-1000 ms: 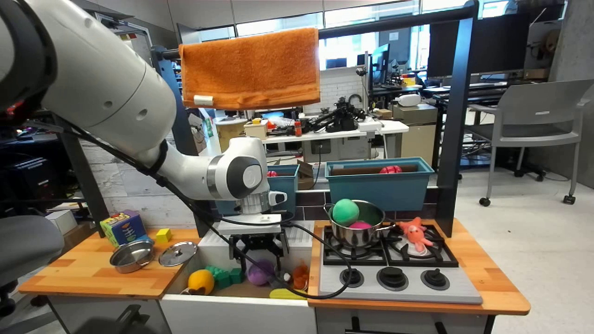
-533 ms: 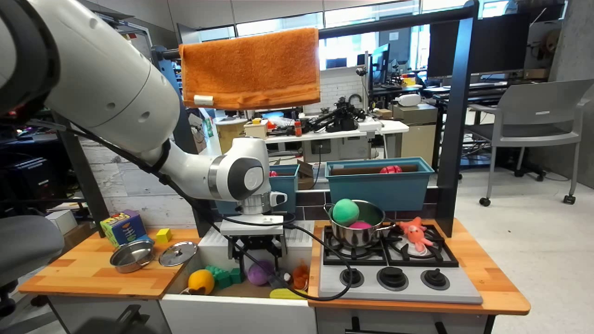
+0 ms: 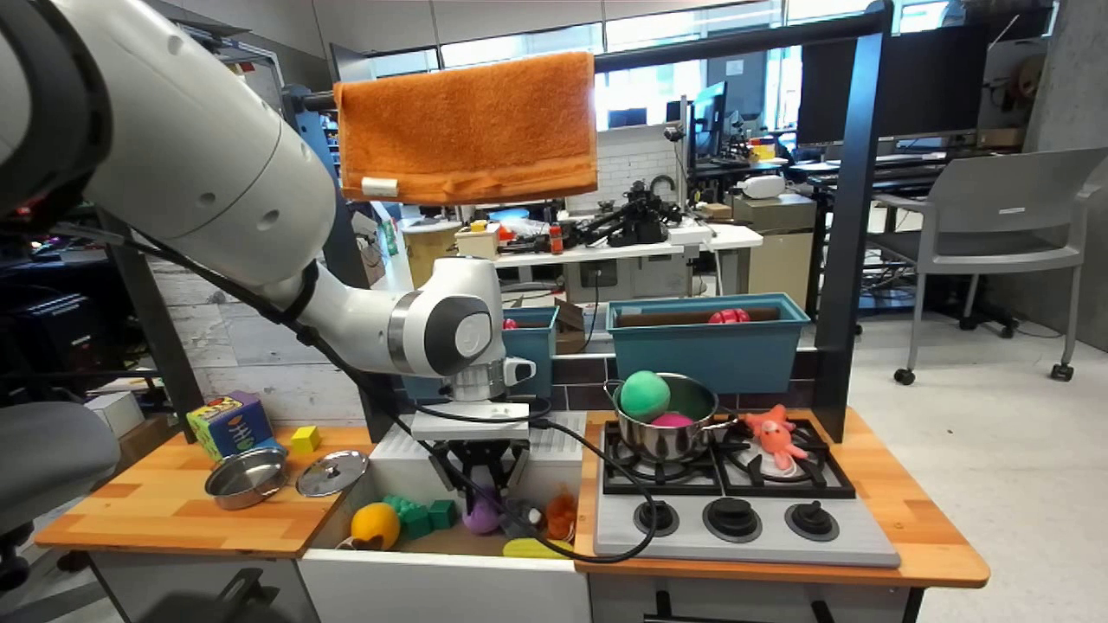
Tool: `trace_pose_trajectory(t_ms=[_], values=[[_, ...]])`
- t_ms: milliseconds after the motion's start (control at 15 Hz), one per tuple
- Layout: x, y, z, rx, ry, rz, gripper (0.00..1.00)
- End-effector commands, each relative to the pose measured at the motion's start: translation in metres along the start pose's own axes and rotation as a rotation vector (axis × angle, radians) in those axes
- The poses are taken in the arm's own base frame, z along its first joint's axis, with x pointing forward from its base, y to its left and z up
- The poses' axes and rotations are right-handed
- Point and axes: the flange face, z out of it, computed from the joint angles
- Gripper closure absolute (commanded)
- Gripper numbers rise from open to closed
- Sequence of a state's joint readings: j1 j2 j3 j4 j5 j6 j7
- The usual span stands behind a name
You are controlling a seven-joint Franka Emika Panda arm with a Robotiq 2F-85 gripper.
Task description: Pick the purple object and put it in the pot on the stove
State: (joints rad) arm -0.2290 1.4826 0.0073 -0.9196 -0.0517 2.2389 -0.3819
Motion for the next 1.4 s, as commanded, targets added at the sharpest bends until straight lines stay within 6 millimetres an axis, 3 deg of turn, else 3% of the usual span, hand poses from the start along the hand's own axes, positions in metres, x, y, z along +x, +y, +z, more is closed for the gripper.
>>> trace_pose_trajectory(t_ms=[0,133,400,867,1067,1333], values=[[0.007,-0.003,0.0,0.01,0.048,-0.025,0.92],[0.008,0.001,-0.006,-0.001,0.043,-0.015,0.99],[0.003,0.002,-0.029,-0.004,0.044,-0.006,0.97],[-0.026,-0.005,-0.076,0.047,0.009,0.051,0.96],[-0.034,0.007,-0.101,0.063,0.018,0.141,0.96],[-0.052,0.036,-0.155,0.088,0.102,0.244,0.96]])
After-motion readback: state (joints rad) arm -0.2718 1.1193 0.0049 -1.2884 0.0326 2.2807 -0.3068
